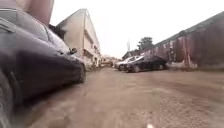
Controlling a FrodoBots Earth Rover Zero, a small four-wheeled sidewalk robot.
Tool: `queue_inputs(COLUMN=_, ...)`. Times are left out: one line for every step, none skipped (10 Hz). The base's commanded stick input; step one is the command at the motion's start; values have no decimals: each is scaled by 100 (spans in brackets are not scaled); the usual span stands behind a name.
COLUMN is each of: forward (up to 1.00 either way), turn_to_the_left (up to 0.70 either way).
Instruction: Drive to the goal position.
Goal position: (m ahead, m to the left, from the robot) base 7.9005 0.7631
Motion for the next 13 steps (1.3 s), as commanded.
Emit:
queue_inputs(forward=70, turn_to_the_left=0)
queue_inputs(forward=70, turn_to_the_left=0)
queue_inputs(forward=70, turn_to_the_left=0)
queue_inputs(forward=70, turn_to_the_left=-13)
queue_inputs(forward=70, turn_to_the_left=-25)
queue_inputs(forward=70, turn_to_the_left=-32)
queue_inputs(forward=70, turn_to_the_left=-8)
queue_inputs(forward=70, turn_to_the_left=0)
queue_inputs(forward=70, turn_to_the_left=0)
queue_inputs(forward=70, turn_to_the_left=0)
queue_inputs(forward=70, turn_to_the_left=0)
queue_inputs(forward=70, turn_to_the_left=0)
queue_inputs(forward=70, turn_to_the_left=0)
